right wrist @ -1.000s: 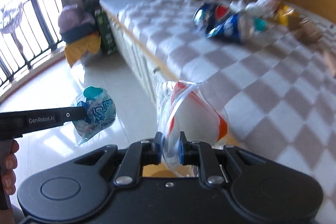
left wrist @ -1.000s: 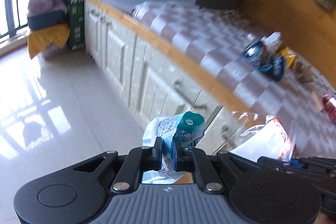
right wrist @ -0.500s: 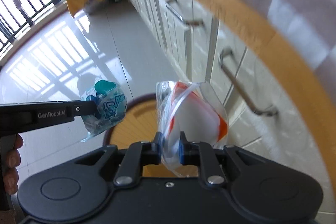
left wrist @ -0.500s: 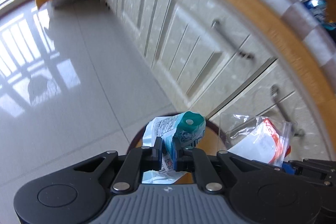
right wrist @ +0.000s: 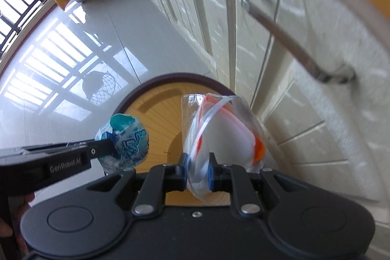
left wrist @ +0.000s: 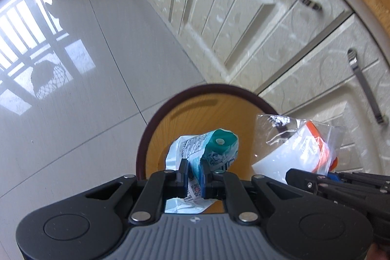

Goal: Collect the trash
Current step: 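Carry the plastic bag and teal-capped wrapper in both tools over the wastebasket, then open both tools to drop the bag and wrapper into the wastebasket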

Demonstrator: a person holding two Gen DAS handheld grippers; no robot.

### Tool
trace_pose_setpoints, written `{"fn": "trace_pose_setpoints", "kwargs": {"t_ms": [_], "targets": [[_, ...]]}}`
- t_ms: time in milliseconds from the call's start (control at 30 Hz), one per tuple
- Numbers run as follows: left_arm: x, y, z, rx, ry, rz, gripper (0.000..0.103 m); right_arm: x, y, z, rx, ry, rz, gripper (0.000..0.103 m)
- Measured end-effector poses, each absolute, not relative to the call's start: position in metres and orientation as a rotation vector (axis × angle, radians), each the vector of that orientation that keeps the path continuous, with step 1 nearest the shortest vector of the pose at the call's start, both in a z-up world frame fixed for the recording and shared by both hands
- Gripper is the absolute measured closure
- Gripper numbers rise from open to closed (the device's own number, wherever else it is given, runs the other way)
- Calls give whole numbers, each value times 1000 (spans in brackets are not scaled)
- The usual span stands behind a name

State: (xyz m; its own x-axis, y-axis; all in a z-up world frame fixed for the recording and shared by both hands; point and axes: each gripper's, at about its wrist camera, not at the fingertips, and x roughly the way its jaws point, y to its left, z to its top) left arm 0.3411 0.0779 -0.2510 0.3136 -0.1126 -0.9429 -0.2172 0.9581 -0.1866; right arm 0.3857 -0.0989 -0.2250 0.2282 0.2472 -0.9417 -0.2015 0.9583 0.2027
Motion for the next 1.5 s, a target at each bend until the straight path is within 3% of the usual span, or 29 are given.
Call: {"fn": "trace_pose_setpoints", "kwargs": {"t_ms": [467,633,833,1100,1300,1500], "targets": [[349,75,-256,-318,1250,60,92,389,-99,-235,111,1327,286,83],[349,73,-259,-310,1259,42,85,387,-101,-234,117,1317,286,75],[348,75,-264,-289,1298,64,79,387,-104,-236,101,1324,280,75],[347,74,-263,-258,1329,58,54,383,-110,-230,87,1318,275,74],[339,80,-258,-237,1342,71,45,377,-118,-228,73,1308,254,67],[327,87,-248,-230,1334,107,28,365,-124,-217,39,1282,249,47]]}}
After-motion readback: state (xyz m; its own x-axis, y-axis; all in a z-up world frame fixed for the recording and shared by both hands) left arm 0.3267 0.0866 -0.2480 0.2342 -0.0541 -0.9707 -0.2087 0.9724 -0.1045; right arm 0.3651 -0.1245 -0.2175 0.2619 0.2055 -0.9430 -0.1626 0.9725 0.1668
